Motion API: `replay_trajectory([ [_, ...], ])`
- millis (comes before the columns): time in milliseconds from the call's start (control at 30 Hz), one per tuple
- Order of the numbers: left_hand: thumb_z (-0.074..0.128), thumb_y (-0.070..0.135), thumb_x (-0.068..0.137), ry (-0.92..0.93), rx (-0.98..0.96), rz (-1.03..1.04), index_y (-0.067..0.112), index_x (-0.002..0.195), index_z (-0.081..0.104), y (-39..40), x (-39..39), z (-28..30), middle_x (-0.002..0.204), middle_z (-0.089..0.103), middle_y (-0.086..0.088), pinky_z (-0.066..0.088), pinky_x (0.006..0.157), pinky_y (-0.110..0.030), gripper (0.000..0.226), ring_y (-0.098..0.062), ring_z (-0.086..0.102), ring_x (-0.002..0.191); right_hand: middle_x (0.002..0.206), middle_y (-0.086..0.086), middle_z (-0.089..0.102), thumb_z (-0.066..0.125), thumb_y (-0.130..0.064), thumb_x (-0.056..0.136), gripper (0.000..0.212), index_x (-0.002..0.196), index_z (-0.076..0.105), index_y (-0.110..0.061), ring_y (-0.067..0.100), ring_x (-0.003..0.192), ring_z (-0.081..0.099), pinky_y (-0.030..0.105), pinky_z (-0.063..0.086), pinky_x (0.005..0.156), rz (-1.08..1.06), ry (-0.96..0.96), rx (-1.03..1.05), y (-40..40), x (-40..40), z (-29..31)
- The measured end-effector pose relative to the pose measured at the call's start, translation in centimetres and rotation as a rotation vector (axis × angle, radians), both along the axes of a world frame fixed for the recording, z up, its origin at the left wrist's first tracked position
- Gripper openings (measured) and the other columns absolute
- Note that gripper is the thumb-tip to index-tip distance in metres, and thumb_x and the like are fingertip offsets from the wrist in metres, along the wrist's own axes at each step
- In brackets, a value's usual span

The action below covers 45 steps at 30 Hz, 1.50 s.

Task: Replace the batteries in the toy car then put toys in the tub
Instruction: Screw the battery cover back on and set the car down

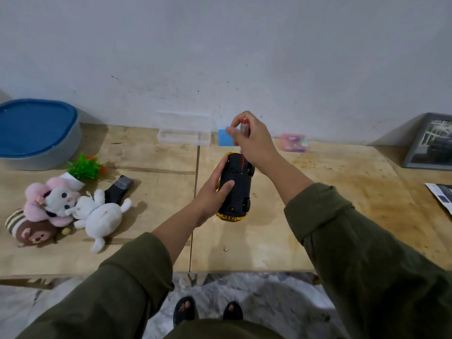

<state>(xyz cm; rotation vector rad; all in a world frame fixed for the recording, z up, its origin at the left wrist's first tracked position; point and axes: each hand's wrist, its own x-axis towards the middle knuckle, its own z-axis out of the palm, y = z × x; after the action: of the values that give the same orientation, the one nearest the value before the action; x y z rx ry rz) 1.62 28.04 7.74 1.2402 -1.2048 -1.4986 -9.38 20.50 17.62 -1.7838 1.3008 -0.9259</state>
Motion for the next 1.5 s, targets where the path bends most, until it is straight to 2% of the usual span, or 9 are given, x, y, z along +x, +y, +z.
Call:
replay_trajectory([
  [133,0.050,0.037,0.096,-0.018,0.044,0.092,0.061,0.139,-0.010,0.0,-1.1,0.1,0.139,0.051,0.003,0.045,0.101,-0.048,0.077,-0.018,0.059,0.116,0.076,-0.011,0.050,0.061,-0.037,0.087,0.029,0.112,0.056,-0.023,-0.005,0.072,0.048,0.021,0.037,0.071,0.031,0.093,0.022,-0.1,-1.4,0.3],
  [267,0.056,0.046,0.090,-0.038,0.047,0.169,0.062,0.133,-0.021,0.5,-2.3,-0.3,0.144,0.047,0.001,0.037,0.108,-0.049,0.089,-0.020,0.047,0.129,0.121,0.009,0.044,0.049,-0.083,0.066,0.084,0.139,0.022,-0.051,0.022,0.099,0.056,0.029,0.043,0.071,0.037,0.724,0.026,0.1,-2.3,-2.2],
  [433,0.061,0.038,0.090,-0.077,-0.011,0.214,0.047,0.140,-0.027,1.1,-4.0,-0.5,0.158,0.022,0.004,0.030,0.107,-0.034,0.101,-0.012,0.029,0.141,0.139,0.023,0.040,0.035,-0.091,0.061,0.097,0.143,0.000,-0.052,0.036,0.111,0.056,0.037,0.047,0.081,0.015,0.885,0.011,0.3,-3.3,-4.2],
  [633,0.065,0.035,0.088,-0.006,0.047,0.228,0.046,0.145,-0.014,2.1,-4.3,-0.7,0.138,0.042,0.007,0.033,0.106,-0.033,0.098,-0.009,0.042,0.127,0.129,0.002,0.058,0.050,-0.074,0.073,0.086,0.144,0.012,-0.044,0.030,0.110,0.057,0.035,0.043,0.082,0.021,0.714,0.063,1.2,-4.1,-4.9],
  [833,0.069,0.034,0.063,0.253,0.286,0.093,0.032,0.146,0.030,2.4,-2.0,-0.4,0.133,0.057,-0.007,0.053,0.083,-0.037,0.092,-0.025,0.062,0.110,0.141,0.001,0.042,0.068,-0.055,0.075,0.077,0.140,0.029,-0.045,0.021,0.117,0.049,0.033,0.052,0.073,0.128,-0.028,0.419,1.4,-5.9,-6.6],
  [967,0.074,0.028,0.079,0.067,0.348,0.185,0.038,0.148,0.019,2.7,-2.7,-1.6,0.143,0.046,-0.011,0.054,0.087,-0.042,0.089,-0.029,0.058,0.115,0.130,0.002,0.051,0.064,-0.051,0.081,0.060,0.135,0.040,-0.046,0.018,0.111,0.054,0.036,0.057,0.076,0.177,-0.047,0.468,1.2,-6.7,-9.7],
  [1133,0.079,0.048,0.068,-0.649,0.183,0.441,0.034,0.151,0.007,3.5,-5.2,-5.0,0.137,0.047,-0.014,0.042,0.101,-0.038,0.110,-0.029,0.048,0.124,0.138,0.000,0.053,0.052,-0.036,0.093,0.041,0.134,0.048,-0.036,0.023,0.121,0.052,0.030,0.042,0.091,0.319,0.498,0.202,0.0,-7.1,-13.3],
  [1233,0.074,0.055,0.070,-0.758,0.180,0.538,0.038,0.149,0.003,3.1,-7.3,-6.1,0.110,0.047,-0.010,0.044,0.085,-0.032,0.108,-0.028,0.052,0.105,0.139,0.002,0.052,0.046,-0.034,0.096,0.040,0.136,0.044,-0.038,0.027,0.123,0.051,0.032,0.041,0.095,0.301,0.583,0.193,-0.2,-6.9,-15.2],
  [1500,0.075,0.053,0.066,-0.943,0.354,0.449,0.044,0.146,-0.002,1.7,-7.6,-8.2,0.117,0.040,-0.010,0.043,0.093,-0.045,0.112,-0.031,0.046,0.112,0.138,0.002,0.054,0.052,-0.032,0.093,0.038,0.131,0.052,-0.037,0.026,0.122,0.051,0.031,0.040,0.094,0.359,0.620,0.280,-1.5,-7.3,-17.9],
])
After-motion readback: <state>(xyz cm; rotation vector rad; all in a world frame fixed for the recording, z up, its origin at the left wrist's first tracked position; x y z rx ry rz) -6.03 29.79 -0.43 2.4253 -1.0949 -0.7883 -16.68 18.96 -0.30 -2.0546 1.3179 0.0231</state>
